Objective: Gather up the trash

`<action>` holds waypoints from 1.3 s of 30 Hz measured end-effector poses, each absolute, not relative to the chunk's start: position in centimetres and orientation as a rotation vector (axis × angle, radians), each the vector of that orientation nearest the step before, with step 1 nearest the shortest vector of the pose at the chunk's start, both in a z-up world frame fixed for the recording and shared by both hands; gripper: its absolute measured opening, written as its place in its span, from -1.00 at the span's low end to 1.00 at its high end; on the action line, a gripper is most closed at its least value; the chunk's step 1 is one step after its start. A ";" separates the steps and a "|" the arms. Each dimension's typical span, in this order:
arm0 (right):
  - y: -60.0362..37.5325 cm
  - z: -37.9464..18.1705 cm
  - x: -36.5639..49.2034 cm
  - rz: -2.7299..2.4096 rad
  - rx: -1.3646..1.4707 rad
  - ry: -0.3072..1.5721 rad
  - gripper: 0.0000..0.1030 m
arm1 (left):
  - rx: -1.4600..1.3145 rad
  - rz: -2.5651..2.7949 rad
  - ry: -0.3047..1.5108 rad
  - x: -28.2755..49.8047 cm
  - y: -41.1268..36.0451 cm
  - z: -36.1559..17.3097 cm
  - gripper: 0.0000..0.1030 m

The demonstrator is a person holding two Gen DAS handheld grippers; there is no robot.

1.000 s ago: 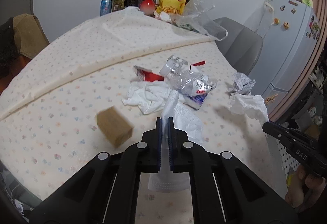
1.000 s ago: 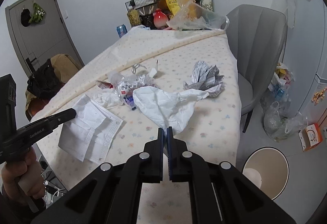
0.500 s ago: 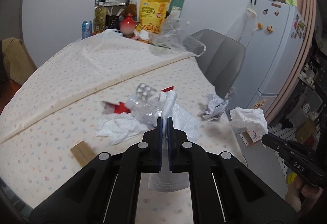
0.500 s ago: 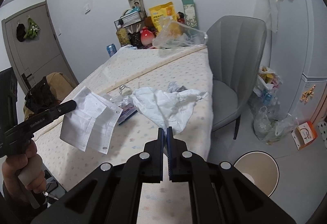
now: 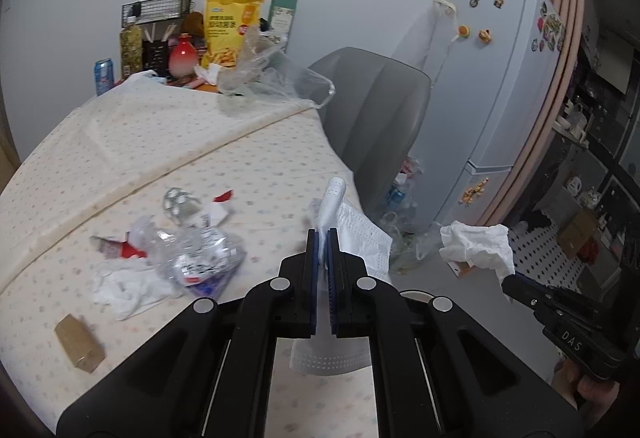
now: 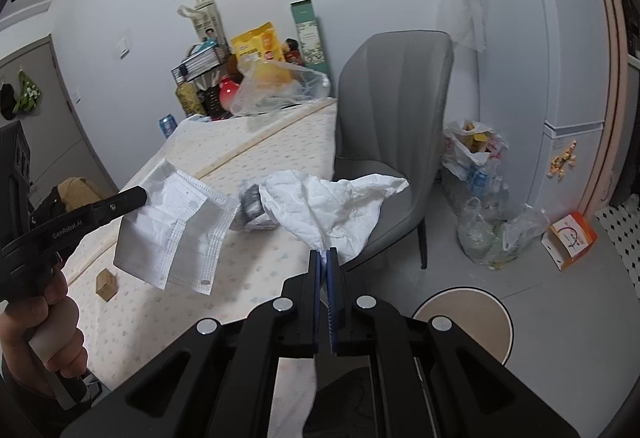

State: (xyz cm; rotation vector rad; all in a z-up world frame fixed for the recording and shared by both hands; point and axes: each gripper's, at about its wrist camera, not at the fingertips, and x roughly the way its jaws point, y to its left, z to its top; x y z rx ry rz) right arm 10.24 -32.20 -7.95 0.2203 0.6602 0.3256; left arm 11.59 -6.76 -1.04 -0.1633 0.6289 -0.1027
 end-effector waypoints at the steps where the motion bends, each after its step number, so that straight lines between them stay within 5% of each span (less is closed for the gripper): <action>1: -32.8 -8.2 10.4 0.316 0.227 0.664 -0.92 | -0.159 -0.112 0.631 12.0 -7.4 -1.0 -0.90; 33: -45.1 -21.5 17.0 0.082 0.460 0.840 -0.84 | -0.063 -0.248 0.804 22.5 -21.4 -6.6 -0.90; 35: -46.1 -23.3 17.8 0.069 0.498 0.861 -0.63 | -0.054 -0.254 0.815 22.8 -22.1 -7.1 -0.90; 37: -47.1 -25.3 18.5 0.052 0.536 0.882 0.10 | -0.042 -0.256 0.830 23.2 -22.9 -7.7 -0.90; 39: -47.8 -27.1 18.7 0.022 0.558 0.912 0.11 | -0.038 -0.256 0.850 23.4 -23.5 -8.3 -0.90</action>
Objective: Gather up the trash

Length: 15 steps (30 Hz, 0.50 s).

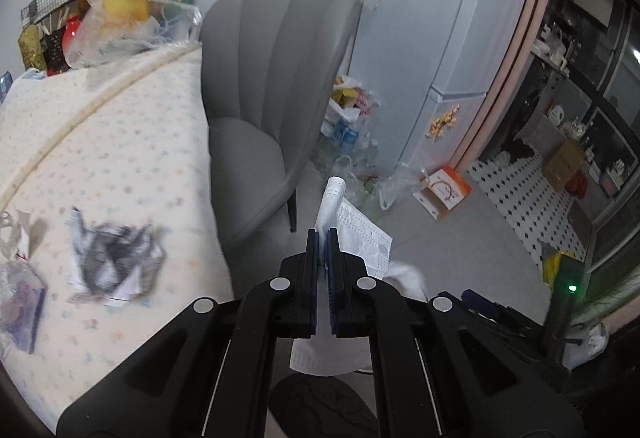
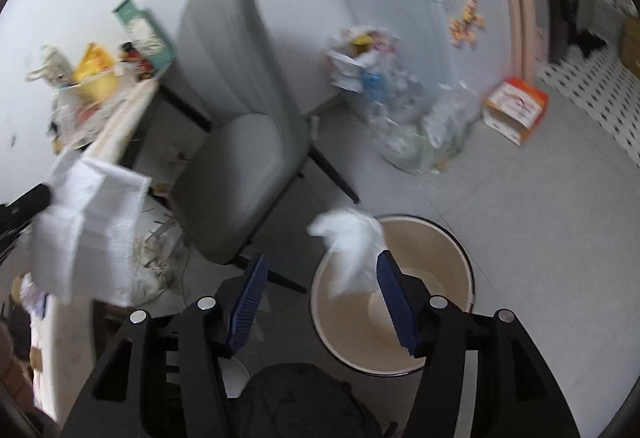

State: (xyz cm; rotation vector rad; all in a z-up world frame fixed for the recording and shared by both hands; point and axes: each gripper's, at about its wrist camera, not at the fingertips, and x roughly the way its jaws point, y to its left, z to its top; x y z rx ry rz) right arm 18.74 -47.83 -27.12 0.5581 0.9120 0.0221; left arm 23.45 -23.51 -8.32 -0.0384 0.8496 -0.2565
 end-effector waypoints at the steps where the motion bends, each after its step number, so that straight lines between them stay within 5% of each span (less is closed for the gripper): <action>1: -48.1 -27.7 18.8 0.021 0.574 0.926 0.11 | -0.034 -0.258 0.858 23.5 -23.9 -8.6 -0.90; 15: -54.2 -24.1 11.0 -0.037 0.693 0.828 0.39 | 0.025 -0.374 0.963 25.0 -32.1 -12.2 -0.90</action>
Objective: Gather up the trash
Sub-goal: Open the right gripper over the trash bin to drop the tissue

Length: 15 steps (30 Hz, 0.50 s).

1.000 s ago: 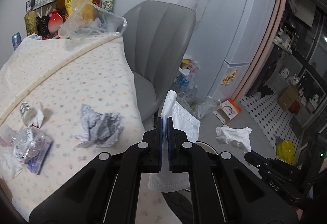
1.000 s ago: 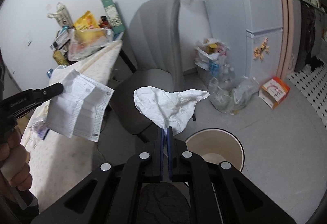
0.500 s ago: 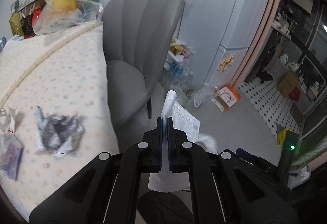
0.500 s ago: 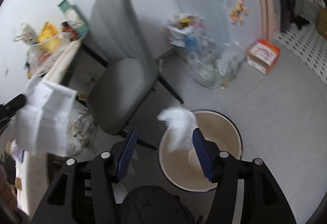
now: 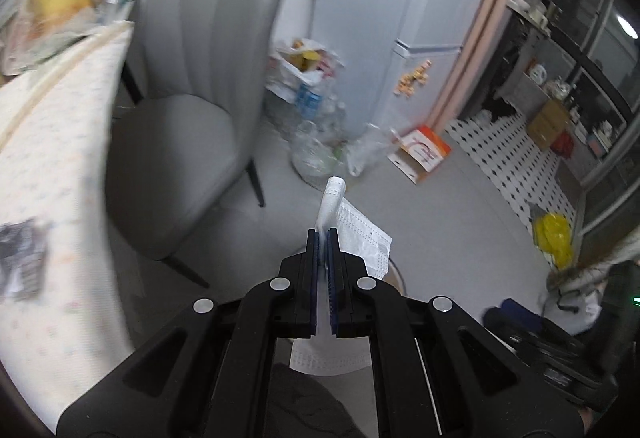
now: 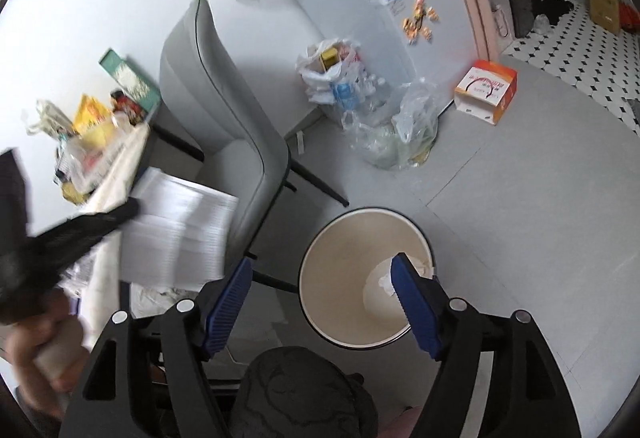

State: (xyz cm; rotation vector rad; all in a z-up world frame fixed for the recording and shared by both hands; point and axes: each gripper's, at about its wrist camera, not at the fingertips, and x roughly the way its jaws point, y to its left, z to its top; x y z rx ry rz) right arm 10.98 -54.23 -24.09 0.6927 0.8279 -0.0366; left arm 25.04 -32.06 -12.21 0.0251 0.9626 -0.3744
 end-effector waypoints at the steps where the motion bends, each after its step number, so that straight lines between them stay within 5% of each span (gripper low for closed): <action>1: -54.5 -23.6 10.4 -0.045 0.683 0.816 0.42 | 0.025 -0.384 0.973 25.4 -32.7 -12.6 -0.90; 9: -56.6 -22.4 7.3 -0.129 0.672 0.799 0.46 | 0.061 -0.425 1.102 27.5 -36.7 -16.9 -0.89; 10: -56.7 -22.6 7.2 -0.137 0.676 0.804 0.46 | 0.054 -0.425 1.109 27.5 -36.8 -17.1 -0.77; 13: -56.8 -22.8 6.8 -0.146 0.675 0.816 0.46 | 0.008 -0.397 1.099 27.4 -35.7 -16.7 0.25; 15: -56.5 -22.4 6.8 -0.139 0.661 0.814 0.46 | -0.004 -0.381 1.067 27.1 -34.9 -15.8 0.25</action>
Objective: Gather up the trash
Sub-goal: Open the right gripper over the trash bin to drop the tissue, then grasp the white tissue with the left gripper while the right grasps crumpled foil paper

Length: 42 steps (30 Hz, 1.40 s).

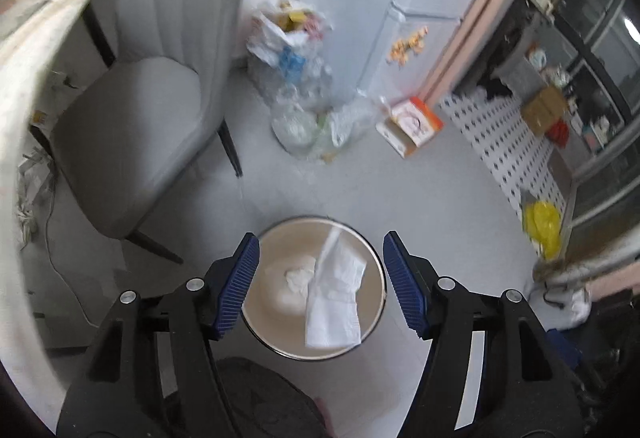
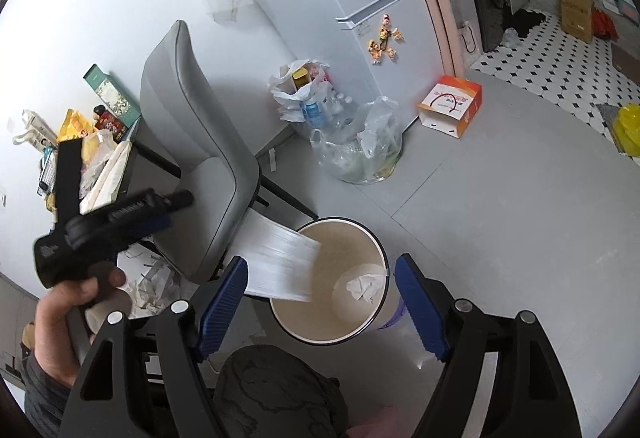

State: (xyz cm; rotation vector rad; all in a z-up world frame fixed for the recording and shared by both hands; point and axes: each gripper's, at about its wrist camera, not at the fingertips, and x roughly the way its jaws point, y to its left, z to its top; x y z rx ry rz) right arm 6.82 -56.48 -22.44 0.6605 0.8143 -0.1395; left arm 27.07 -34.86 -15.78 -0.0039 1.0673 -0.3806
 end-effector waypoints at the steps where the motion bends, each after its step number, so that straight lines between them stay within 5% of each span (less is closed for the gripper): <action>1: -56.1 -22.1 6.9 -0.132 0.649 0.808 0.47 | -0.006 -0.378 1.061 26.9 -34.5 -15.3 0.26; 13: -49.4 -16.2 7.8 -0.025 0.509 0.651 0.85 | -0.143 -0.340 0.874 22.9 -24.3 -7.5 0.81; 25: -40.1 -10.5 9.0 0.097 0.386 0.542 0.85 | -0.212 -0.213 0.660 17.4 -12.2 -1.7 0.88; 42: -30.5 -7.6 9.4 0.313 0.243 0.527 0.85 | -0.242 -0.088 0.621 11.8 0.2 -2.1 0.88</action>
